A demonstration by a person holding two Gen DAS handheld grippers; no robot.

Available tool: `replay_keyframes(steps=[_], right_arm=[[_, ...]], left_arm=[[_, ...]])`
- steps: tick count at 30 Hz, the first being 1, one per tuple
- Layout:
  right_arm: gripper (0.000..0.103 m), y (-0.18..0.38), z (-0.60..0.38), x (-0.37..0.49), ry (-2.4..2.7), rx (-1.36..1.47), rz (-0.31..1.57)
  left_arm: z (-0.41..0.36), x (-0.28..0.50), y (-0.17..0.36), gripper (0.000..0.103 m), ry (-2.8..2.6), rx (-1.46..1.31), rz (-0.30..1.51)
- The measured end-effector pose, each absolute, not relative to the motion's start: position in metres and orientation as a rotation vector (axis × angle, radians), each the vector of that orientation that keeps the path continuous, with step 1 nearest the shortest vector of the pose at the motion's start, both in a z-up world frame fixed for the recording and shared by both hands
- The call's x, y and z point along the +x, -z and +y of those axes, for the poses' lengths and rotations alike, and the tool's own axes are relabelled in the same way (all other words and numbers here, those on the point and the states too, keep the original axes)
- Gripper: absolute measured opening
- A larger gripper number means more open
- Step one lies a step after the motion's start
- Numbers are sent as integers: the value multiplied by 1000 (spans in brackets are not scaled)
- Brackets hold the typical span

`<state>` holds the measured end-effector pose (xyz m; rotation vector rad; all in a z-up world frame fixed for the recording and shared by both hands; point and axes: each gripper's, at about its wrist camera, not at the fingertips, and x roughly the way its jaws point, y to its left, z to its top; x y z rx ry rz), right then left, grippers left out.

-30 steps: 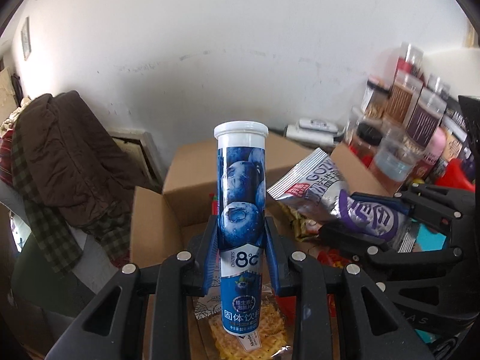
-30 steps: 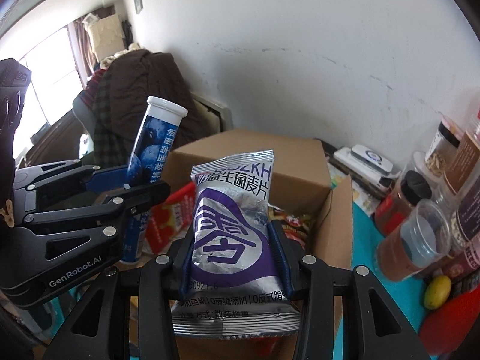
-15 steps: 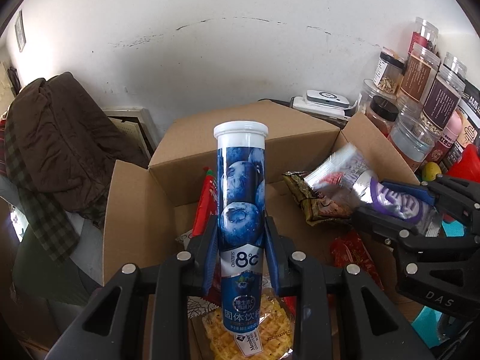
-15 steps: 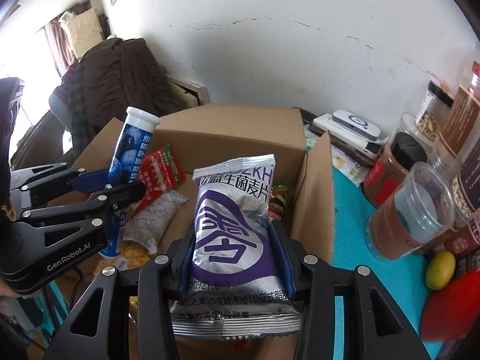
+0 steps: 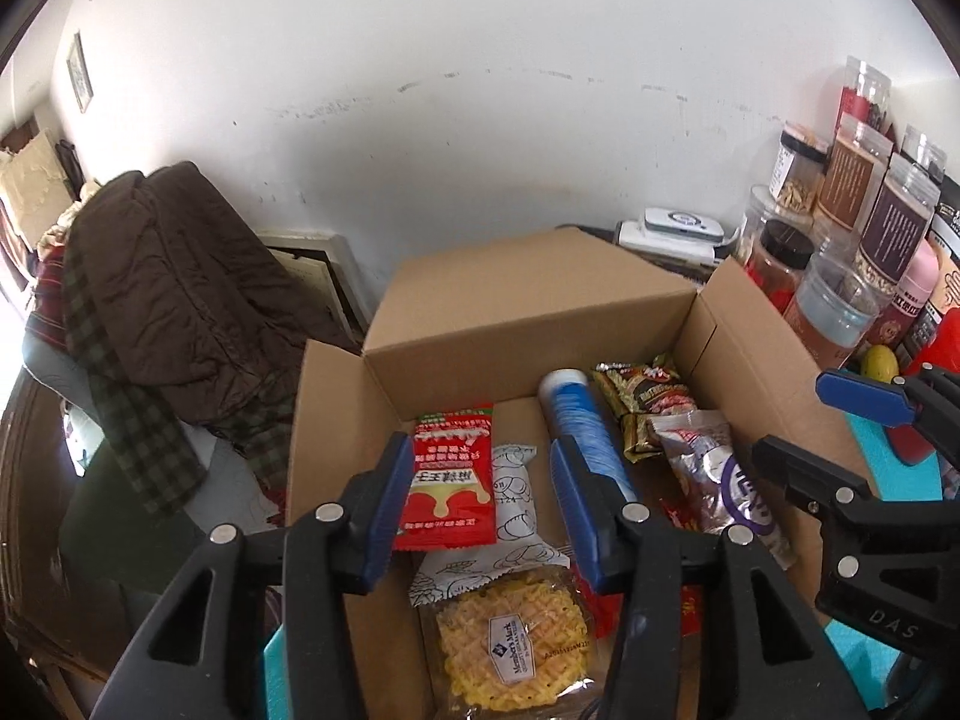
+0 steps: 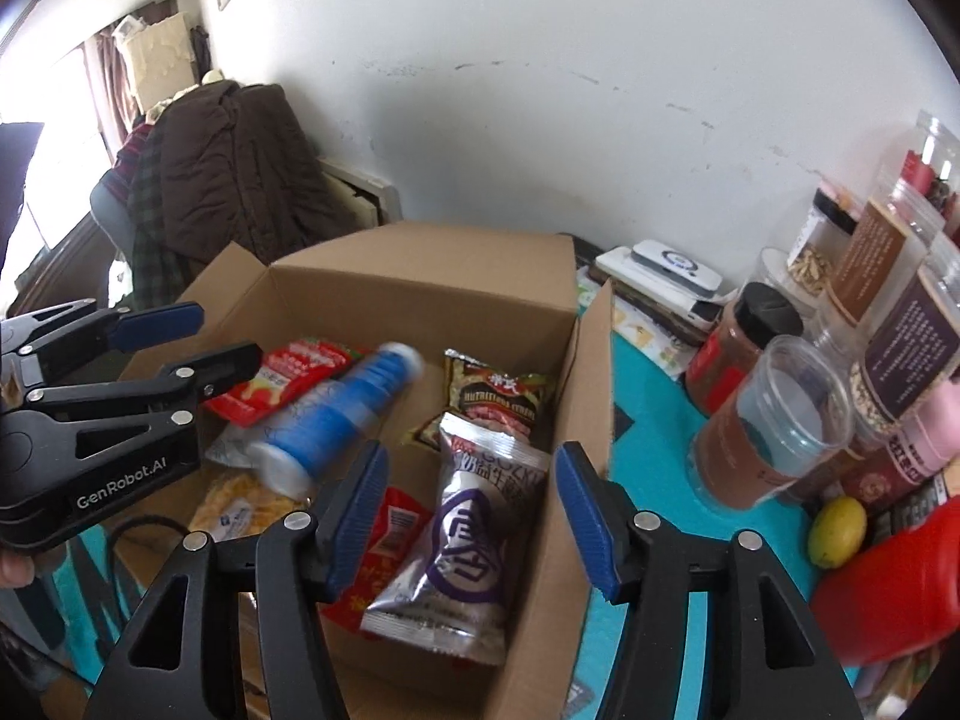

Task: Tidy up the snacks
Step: 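Open both tools to drop the blue tube and silver pouch into the box, then move both tools back from the box toward the gold box and lollipop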

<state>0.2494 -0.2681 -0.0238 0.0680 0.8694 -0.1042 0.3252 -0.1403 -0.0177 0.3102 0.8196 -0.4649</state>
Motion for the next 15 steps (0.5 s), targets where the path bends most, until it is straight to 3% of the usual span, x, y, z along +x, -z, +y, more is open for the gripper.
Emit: replay_keyframes(steps=[15], right_arm=[[58,-40,-259,205,130,29,742]], left_arm=[[-126,282,-51,47,464,264,694]])
